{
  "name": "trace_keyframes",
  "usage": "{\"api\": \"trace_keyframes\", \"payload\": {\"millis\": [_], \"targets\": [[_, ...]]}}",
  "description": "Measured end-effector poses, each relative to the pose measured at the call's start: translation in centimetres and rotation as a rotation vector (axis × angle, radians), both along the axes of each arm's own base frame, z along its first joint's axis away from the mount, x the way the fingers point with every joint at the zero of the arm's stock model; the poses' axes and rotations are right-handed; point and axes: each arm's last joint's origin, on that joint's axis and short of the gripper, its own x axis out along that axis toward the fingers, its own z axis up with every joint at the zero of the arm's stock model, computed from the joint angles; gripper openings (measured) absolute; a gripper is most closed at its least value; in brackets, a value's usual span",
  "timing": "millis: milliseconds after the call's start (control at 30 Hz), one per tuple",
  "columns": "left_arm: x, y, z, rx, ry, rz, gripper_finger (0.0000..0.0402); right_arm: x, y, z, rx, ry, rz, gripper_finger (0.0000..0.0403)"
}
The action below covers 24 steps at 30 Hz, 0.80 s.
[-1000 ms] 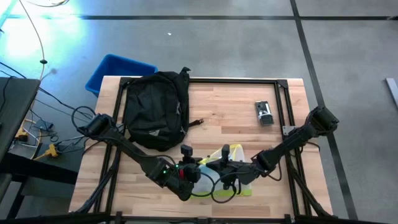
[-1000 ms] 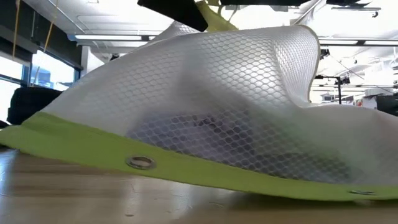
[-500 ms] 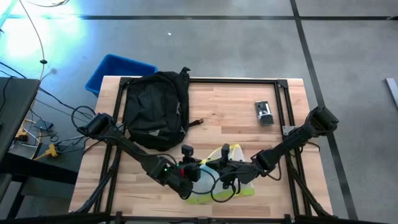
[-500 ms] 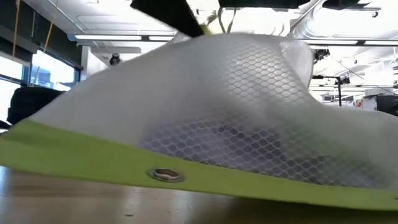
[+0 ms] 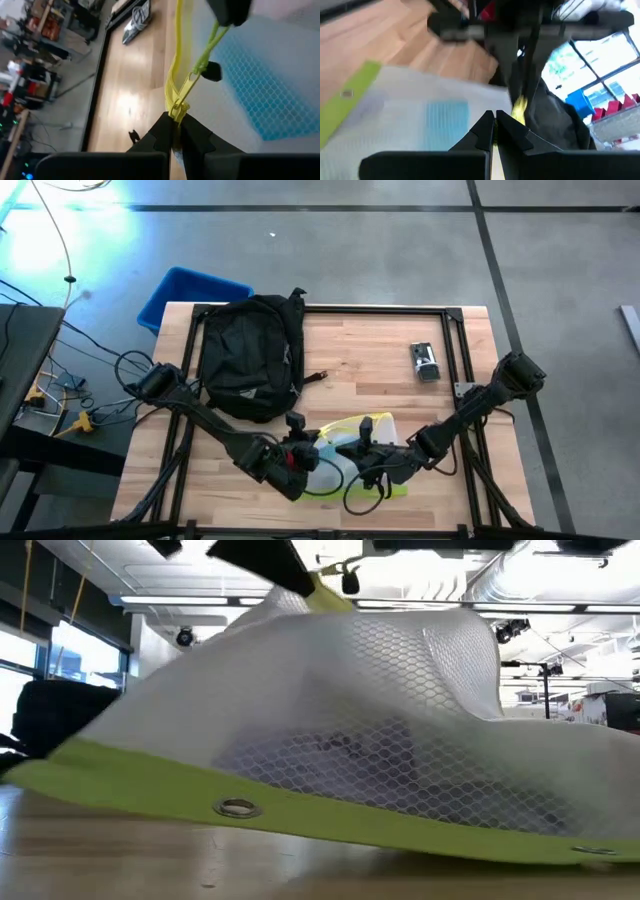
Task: Unpack backpack
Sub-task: Close the yellow zip bag
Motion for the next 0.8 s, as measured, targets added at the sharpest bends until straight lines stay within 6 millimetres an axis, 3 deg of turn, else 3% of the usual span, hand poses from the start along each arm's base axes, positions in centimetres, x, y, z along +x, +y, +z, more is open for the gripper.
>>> {"api": "trace_keyframes", "payload": {"millis": [200, 467, 667, 800], "targets": [[-0.6, -1.8, 1.5, 0.047, -0.024, -0.055, 0.0000, -0.8, -0.9, -1.2, -0.034, 0.070, -0.182, 0.0000], [-1.1, -2.3, 1.7, 0.075, -0.029, -0.062, 0.0000, -2.1, -0.1, -1.4, -0.094, 0.068, -0.219, 0.0000], [-1.0, -2.2, 1.7, 0.072, -0.034, -0.053, 0.0000, -1.1, 0.0, -0.5, 0.142, 0.014, -0.148, 0.0004], [-0.8, -2.1, 1.8, 0.067, -0.040, -0.050, 0.0000, 0.1, -0.5, -0.3, 0.330, 0.037, -0.039, 0.0047]]}}
